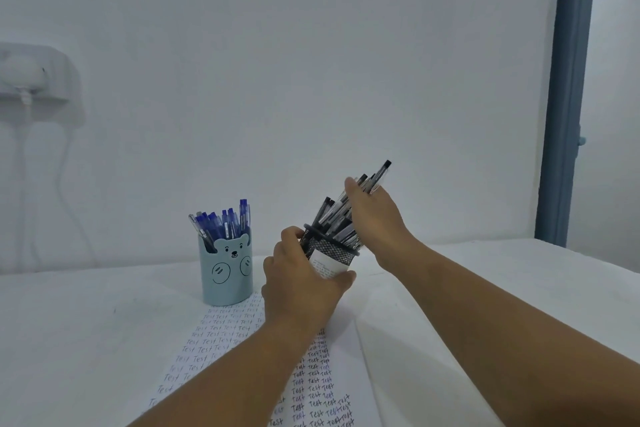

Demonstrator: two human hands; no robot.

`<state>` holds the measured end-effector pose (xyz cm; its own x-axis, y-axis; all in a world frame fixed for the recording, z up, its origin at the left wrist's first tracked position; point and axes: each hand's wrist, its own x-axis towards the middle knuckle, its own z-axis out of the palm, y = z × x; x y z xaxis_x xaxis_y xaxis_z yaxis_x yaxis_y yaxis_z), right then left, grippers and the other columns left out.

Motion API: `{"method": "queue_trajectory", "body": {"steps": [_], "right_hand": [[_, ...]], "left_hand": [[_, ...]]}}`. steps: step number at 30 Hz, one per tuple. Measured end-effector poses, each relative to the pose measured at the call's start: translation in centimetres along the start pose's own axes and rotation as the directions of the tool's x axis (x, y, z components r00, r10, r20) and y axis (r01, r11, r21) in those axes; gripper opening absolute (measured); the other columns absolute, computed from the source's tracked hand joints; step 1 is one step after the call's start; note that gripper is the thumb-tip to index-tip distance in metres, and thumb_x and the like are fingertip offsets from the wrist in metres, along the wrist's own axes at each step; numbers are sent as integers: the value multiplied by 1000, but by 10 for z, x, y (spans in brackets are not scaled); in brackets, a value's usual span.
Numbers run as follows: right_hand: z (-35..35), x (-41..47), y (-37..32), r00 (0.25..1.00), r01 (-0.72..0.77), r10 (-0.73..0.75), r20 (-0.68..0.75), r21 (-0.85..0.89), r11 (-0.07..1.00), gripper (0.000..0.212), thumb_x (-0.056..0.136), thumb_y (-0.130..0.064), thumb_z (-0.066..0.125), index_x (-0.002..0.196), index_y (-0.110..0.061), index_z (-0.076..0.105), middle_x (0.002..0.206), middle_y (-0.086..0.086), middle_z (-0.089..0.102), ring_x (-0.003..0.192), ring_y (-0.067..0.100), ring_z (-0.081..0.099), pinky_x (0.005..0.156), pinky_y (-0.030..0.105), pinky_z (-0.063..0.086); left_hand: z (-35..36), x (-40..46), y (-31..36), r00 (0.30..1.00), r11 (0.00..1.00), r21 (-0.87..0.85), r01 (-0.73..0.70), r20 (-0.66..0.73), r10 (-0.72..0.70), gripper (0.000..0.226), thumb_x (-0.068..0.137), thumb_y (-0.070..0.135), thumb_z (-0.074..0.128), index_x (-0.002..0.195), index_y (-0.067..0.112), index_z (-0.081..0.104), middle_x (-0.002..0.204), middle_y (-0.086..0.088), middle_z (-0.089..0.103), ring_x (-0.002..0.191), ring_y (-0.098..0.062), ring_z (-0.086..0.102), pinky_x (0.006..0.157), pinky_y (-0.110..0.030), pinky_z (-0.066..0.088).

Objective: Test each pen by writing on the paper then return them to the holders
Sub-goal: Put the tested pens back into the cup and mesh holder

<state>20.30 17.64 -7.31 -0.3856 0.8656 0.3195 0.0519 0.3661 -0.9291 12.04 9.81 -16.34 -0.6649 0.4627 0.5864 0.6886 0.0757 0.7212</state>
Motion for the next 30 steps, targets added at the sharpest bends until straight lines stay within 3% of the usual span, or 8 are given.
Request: {"method": "queue_trajectory", "body": {"steps": [2, 5, 9, 14, 19, 25, 28, 30], "right_hand": [[-4, -1, -2, 1000, 13, -13, 15, 3, 1000, 61, 78, -69, 54, 121, -27, 48, 108, -6, 62, 110, 26, 58, 100, 48, 45], [-14, 2, 0, 983, 177, -156, -96, 264, 948, 66, 88, -43, 71, 138, -31, 29, 110, -8, 56, 89, 5, 61, 76, 26, 49], [-18, 5, -3, 945, 294, -213, -249, 359, 886, 19, 104, -39, 45, 121, -31, 48, 102, -4, 64, 63, 3, 62, 51, 16, 47], [-15, 0, 2, 990, 137, -140, 33, 77, 988, 40, 104, -50, 37, 103, -24, 67, 97, -3, 69, 84, 10, 64, 75, 31, 52], [-12, 1, 5, 914, 403, -405, 16, 70, 913, 27, 100, -49, 52, 122, -37, 64, 102, -25, 63, 91, -4, 60, 77, 16, 45], [-14, 2, -4, 864, 443, -435, 253, 26, 896, 21, 101, -26, 56, 115, -29, 72, 112, -16, 71, 104, 2, 64, 97, 32, 53], [-21, -3, -6, 849, 466, -450, 278, 8, 885, 43, 89, -53, 67, 129, -41, 57, 120, -24, 62, 107, -6, 59, 91, 22, 49], [-20, -8, -2, 865, 455, -410, 289, -108, 884, 54, 74, -57, 80, 122, -43, 57, 105, -23, 63, 89, -5, 64, 78, 18, 52]], "left_hand": [[0, 1, 0, 1000, 1000, -15, 4, -2, -4, 85, 43, 66, 75, 111, 41, 32, 106, 9, 62, 100, -22, 61, 82, -47, 57], [-1, 1, -1, 1000, 1000, -20, 1, 8, -1, 85, 41, 68, 74, 110, 42, 31, 106, 9, 62, 99, -23, 62, 81, -47, 57], [-2, 0, 1, 1000, 1000, -26, -6, 9, 7, 85, 42, 67, 76, 110, 43, 32, 107, 10, 63, 99, -21, 62, 80, -47, 57], [-4, -1, 1, 1000, 998, -64, 7, 19, -6, 82, 42, 64, 77, 107, 47, 29, 107, 12, 63, 99, -20, 63, 80, -46, 57], [-3, -1, 2, 999, 997, -76, -12, 32, 15, 82, 41, 63, 78, 106, 47, 31, 105, 13, 63, 98, -19, 64, 79, -45, 58], [-6, 0, -2, 998, 992, -126, -27, 53, 34, 83, 55, 44, 93, 115, 39, 35, 108, 11, 62, 92, -9, 65, 77, -33, 60], [-5, 1, 1, 999, 986, -168, -5, 41, 12, 81, 58, 42, 93, 116, 37, 36, 108, 12, 63, 91, -8, 66, 79, -35, 60], [-4, 0, 3, 999, 986, -166, -18, 43, 25, 81, 59, 42, 93, 117, 35, 36, 107, 11, 63, 91, -9, 66, 79, -35, 60]]}}
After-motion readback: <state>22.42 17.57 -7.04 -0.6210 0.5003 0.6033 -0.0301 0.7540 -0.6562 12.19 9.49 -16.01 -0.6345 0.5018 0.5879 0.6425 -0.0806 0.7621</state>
